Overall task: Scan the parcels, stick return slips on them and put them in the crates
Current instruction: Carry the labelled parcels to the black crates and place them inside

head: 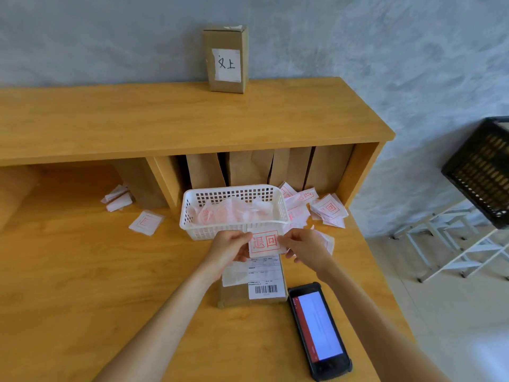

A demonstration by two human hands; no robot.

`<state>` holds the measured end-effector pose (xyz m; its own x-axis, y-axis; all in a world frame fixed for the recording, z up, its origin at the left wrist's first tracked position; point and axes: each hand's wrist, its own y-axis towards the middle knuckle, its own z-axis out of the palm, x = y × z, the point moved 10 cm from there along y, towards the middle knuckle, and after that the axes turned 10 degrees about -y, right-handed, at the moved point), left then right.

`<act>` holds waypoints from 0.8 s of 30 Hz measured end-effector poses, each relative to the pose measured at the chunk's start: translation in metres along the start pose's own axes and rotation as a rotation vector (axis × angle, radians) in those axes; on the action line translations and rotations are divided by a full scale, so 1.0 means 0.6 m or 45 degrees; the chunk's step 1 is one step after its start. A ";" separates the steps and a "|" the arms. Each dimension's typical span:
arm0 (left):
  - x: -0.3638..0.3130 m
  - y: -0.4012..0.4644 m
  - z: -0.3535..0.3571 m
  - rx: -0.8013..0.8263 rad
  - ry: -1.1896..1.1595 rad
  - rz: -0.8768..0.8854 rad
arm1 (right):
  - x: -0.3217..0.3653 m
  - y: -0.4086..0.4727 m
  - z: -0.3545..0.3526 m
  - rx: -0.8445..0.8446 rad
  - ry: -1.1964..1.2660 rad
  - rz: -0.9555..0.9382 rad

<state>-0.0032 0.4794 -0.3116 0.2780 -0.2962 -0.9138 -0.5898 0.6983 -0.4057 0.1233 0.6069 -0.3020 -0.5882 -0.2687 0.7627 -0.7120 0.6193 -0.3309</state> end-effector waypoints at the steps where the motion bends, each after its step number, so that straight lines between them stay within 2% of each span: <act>1: 0.001 -0.002 -0.006 -0.027 0.117 0.050 | 0.000 -0.003 0.006 0.001 -0.027 -0.015; 5: 0.001 -0.012 -0.033 -0.123 0.536 0.253 | 0.003 -0.002 0.040 0.034 -0.185 -0.056; 9: 0.011 -0.022 -0.072 -0.213 0.717 0.305 | 0.018 0.008 0.079 0.056 -0.408 -0.066; 18: 0.050 -0.002 -0.115 -0.261 0.859 0.212 | 0.047 0.031 0.140 0.110 -0.849 -0.040; 24: 0.046 0.006 -0.111 -0.269 0.868 0.269 | 0.039 0.048 0.144 0.088 -0.879 0.044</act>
<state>-0.0480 0.4307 -0.3394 -0.3490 -0.5562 -0.7542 -0.7310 0.6652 -0.1523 0.0560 0.5551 -0.3419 -0.7040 -0.6717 0.2306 -0.6978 0.5937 -0.4008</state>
